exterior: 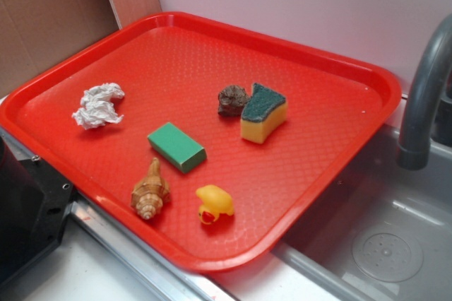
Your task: Grab the yellow duck.
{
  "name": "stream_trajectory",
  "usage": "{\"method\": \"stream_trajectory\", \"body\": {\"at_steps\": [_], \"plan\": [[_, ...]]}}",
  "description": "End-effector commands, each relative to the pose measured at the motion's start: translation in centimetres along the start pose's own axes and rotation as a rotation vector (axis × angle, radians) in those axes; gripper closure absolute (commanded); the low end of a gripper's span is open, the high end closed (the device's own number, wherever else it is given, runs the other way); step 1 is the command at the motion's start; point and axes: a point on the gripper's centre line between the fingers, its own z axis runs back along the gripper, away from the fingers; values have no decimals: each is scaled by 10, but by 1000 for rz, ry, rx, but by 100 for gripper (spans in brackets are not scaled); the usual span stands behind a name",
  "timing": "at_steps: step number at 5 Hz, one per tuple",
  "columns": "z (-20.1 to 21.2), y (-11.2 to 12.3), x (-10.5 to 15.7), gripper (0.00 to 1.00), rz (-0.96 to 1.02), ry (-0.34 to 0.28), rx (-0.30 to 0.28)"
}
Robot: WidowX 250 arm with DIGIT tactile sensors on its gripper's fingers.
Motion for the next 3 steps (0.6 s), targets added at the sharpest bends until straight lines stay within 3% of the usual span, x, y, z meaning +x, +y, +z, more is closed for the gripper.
{"method": "stream_trajectory", "body": {"at_steps": [1,3], "plan": [[0,0,0,0,0,0,0],[-75,-92,-10,0,-497,110,-27]]}}
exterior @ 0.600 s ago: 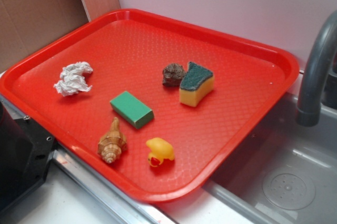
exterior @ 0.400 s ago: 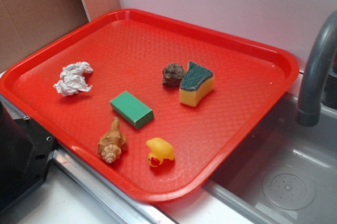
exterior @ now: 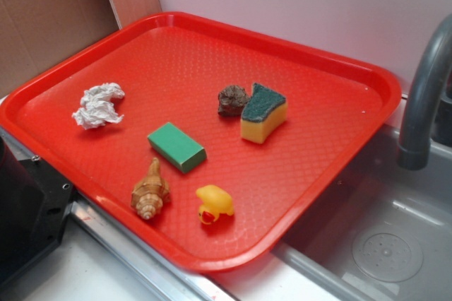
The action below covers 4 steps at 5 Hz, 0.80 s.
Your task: Grab the yellow duck.
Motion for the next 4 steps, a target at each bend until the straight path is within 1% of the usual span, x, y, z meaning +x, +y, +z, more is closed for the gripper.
{"method": "stream_trajectory", "body": {"at_steps": [1,3,4], "plan": [[-72,-50,13,0,-483,11,14],[-72,-50,13,0,-483,11,14],[-120,-51,25,0,-558,17,12]]}}
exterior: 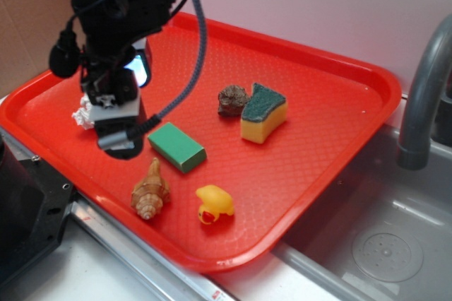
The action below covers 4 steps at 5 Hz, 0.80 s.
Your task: Grab the yellow duck.
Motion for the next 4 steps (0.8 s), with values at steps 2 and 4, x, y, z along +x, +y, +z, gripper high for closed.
{"method": "stream_trajectory", "body": {"at_steps": [2,4], "plan": [[-89,-21,20,0,-165,-10,-16],[-106,-22,32,0,-149,-27,-57]]}}
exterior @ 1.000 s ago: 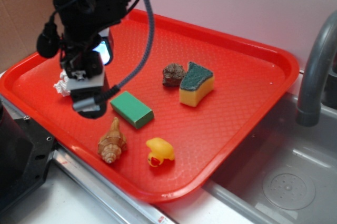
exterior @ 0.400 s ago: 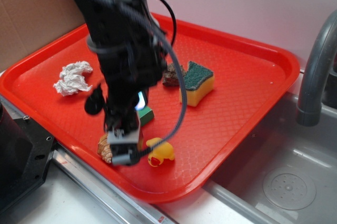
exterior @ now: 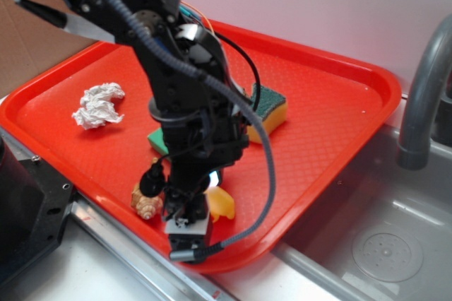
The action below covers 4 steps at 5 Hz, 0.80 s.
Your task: Grab the yellow duck.
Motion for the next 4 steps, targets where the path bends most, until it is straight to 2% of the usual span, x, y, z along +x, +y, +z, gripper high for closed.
{"method": "stream_trajectory", "body": {"at_steps": [1,2,3,4], "plan": [[-14,8,6,45,68,34,19],[-16,16,3,100,100,57,10],[-7,23,-8,100,138,69,25],[17,32,-33,100,266,30,22]]}}
